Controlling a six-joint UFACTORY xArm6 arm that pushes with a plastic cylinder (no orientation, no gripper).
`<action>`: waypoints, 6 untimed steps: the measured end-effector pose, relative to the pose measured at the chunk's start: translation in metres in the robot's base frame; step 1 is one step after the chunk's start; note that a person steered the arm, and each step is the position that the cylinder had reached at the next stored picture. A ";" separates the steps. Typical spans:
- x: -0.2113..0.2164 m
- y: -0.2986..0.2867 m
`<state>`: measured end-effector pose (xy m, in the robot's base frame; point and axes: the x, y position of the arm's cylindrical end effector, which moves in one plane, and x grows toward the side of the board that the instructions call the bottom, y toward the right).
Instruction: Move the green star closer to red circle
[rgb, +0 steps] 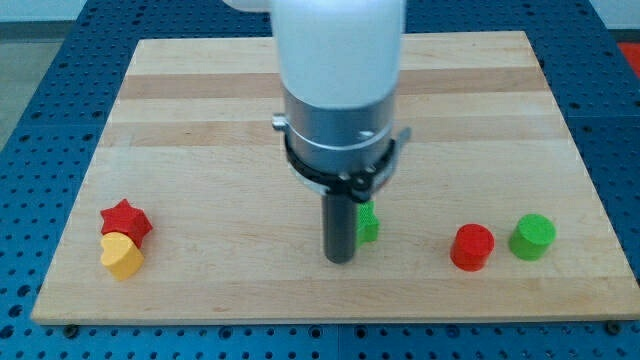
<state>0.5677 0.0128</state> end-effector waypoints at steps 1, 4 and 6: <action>-0.003 -0.004; -0.043 -0.031; -0.041 0.052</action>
